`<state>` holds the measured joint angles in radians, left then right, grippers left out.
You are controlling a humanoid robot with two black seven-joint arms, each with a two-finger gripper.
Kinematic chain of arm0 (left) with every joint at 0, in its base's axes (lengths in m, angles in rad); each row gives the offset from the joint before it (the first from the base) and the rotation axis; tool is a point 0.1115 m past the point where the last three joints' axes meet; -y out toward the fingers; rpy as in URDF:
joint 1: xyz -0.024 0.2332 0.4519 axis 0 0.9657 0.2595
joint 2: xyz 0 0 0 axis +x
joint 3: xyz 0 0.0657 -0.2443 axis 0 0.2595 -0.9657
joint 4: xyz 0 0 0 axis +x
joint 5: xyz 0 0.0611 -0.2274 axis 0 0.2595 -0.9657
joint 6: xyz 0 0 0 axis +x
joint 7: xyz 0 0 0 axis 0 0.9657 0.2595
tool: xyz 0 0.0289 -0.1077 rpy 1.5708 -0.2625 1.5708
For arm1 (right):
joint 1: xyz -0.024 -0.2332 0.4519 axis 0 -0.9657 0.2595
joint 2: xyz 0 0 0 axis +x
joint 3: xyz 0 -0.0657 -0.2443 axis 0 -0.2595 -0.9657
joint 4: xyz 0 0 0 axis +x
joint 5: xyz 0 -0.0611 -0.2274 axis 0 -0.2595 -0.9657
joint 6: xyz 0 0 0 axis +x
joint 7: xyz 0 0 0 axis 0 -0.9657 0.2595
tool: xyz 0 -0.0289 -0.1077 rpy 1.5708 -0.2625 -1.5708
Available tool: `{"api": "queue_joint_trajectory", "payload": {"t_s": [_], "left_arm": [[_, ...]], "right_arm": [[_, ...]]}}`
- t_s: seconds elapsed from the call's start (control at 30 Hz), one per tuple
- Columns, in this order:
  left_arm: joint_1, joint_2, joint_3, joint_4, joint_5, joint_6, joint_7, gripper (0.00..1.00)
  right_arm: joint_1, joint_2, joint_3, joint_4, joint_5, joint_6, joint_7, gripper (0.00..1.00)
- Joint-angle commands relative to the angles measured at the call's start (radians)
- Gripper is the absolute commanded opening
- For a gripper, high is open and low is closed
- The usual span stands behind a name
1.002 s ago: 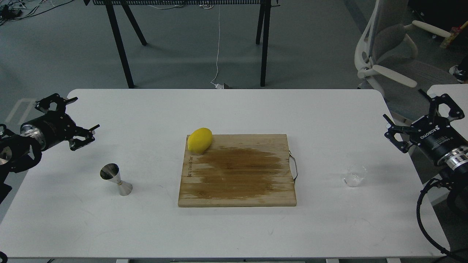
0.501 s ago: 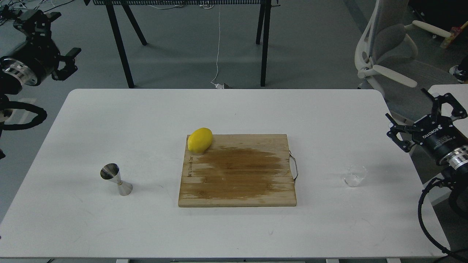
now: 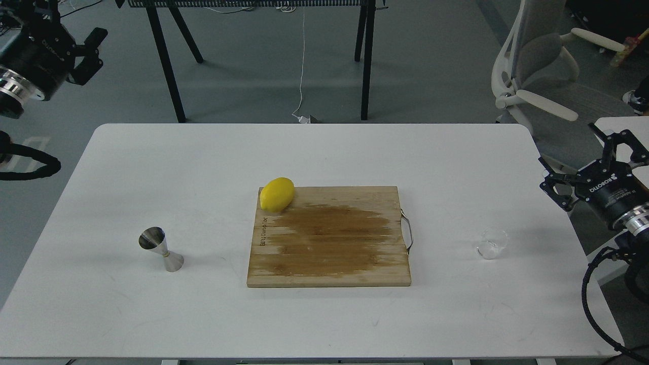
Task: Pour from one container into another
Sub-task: 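Raise the left gripper and swing it back toward the metal jigger, then lower the left gripper beside the metal jigger and close on it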
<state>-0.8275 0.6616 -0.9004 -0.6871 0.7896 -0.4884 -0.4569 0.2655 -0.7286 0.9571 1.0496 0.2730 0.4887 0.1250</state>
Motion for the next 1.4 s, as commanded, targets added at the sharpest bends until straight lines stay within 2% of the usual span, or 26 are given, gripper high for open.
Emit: {"api": "queue_joint_trajectory", "payload": {"t_s": [0.0,0.23,0.3,0.37,0.57,0.77,0.87,1.03,1.2,1.37], "left_arm": [[0.040,0.042,0.005,-0.116,0.290,0.000,-0.032,1.00],[0.180,0.131,0.005,-0.366,0.387,0.000,-0.032,1.00],[0.221,0.145,0.005,-0.417,0.447,0.059,-0.032,1.00],[0.270,0.151,0.003,-0.462,0.517,0.167,-0.032,1.00],[0.442,0.211,0.003,-0.591,0.712,0.612,-0.032,1.00],[0.594,0.214,0.004,-0.592,0.723,0.977,-0.032,1.00],[0.724,0.213,0.005,-0.592,0.723,0.977,-0.032,1.00],[0.860,0.199,0.018,-0.592,0.723,0.977,-0.032,1.00],[0.886,0.197,0.067,-0.586,0.743,0.977,-0.032,0.99],[0.926,0.159,0.063,-0.557,0.832,0.977,-0.032,0.89]], "right_arm": [[0.000,0.000,0.002,0.000,0.000,0.000,-0.001,0.99],[-0.005,0.006,0.002,-0.031,0.000,0.000,0.001,0.99],[-0.006,0.006,0.000,-0.034,-0.001,0.000,0.001,0.99],[-0.008,0.006,0.000,-0.040,-0.001,0.000,0.001,0.99],[-0.009,0.006,0.000,-0.056,0.000,0.000,0.001,0.99],[-0.015,0.008,-0.001,-0.056,-0.001,0.000,0.001,0.99],[-0.017,0.009,-0.006,-0.056,-0.001,0.000,0.001,0.99],[-0.018,0.012,-0.012,-0.079,-0.003,0.000,0.001,0.99],[-0.022,0.012,-0.012,-0.082,-0.003,0.000,0.001,0.99],[-0.026,0.012,-0.012,-0.082,-0.003,0.000,0.001,0.99]]}}
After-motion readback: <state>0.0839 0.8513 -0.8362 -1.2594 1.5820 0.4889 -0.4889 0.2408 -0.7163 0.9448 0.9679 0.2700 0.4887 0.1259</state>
